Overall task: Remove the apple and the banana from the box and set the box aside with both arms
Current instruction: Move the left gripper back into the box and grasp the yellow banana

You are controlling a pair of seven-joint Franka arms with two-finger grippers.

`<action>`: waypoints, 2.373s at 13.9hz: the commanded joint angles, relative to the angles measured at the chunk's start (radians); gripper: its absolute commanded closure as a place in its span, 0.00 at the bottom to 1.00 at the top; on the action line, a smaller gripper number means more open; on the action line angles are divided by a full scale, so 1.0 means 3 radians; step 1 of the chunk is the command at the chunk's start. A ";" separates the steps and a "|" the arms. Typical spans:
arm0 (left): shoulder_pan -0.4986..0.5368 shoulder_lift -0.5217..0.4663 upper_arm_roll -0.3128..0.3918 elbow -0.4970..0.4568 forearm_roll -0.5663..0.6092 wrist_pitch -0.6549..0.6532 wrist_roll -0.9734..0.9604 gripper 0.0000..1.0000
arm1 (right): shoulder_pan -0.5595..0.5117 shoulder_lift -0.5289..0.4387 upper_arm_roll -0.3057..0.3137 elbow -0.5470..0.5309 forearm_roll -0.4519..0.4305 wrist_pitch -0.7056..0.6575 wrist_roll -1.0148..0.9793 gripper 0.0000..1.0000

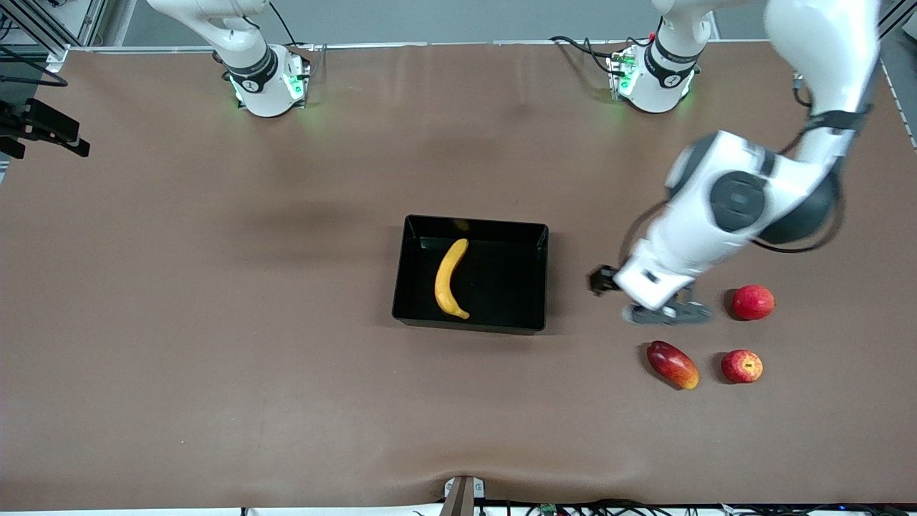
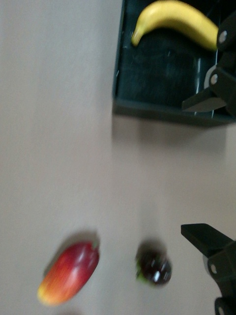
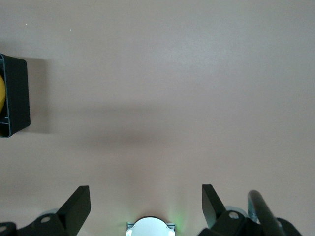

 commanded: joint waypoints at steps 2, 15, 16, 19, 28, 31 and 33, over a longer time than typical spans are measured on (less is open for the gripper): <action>-0.0456 0.0227 0.0006 -0.0016 0.0278 0.0365 -0.0665 0.00 | -0.0048 0.0018 0.0025 0.0048 0.0035 -0.0009 -0.0007 0.00; -0.1954 0.1250 0.0808 0.0746 0.0764 0.0877 -0.1240 0.00 | -0.0054 0.0110 0.0025 0.0063 0.0010 0.0006 -0.0013 0.00; -0.1981 0.1291 0.0829 0.0756 0.0764 0.0928 -0.1245 0.00 | -0.0048 0.0206 0.0025 0.0119 0.0005 0.0011 -0.0033 0.00; -0.2022 0.1373 0.0829 0.0761 0.0764 0.1133 -0.1281 0.00 | -0.0054 0.0294 0.0030 0.0242 0.0015 0.0016 -0.0043 0.00; -0.2267 0.1532 0.1090 0.0751 0.0775 0.1266 -0.1255 0.00 | -0.0053 0.0637 0.0030 0.0268 0.0015 0.0322 -0.0059 0.00; -0.2318 0.1573 0.1105 0.0756 0.0775 0.1271 -0.1311 0.00 | -0.0033 0.0779 0.0030 0.0258 0.0030 0.0349 -0.0064 0.00; -0.2389 0.1598 0.1177 0.0751 0.0775 0.1383 -0.1372 0.00 | 0.0002 0.0851 0.0036 0.0258 0.0030 0.0445 -0.0059 0.00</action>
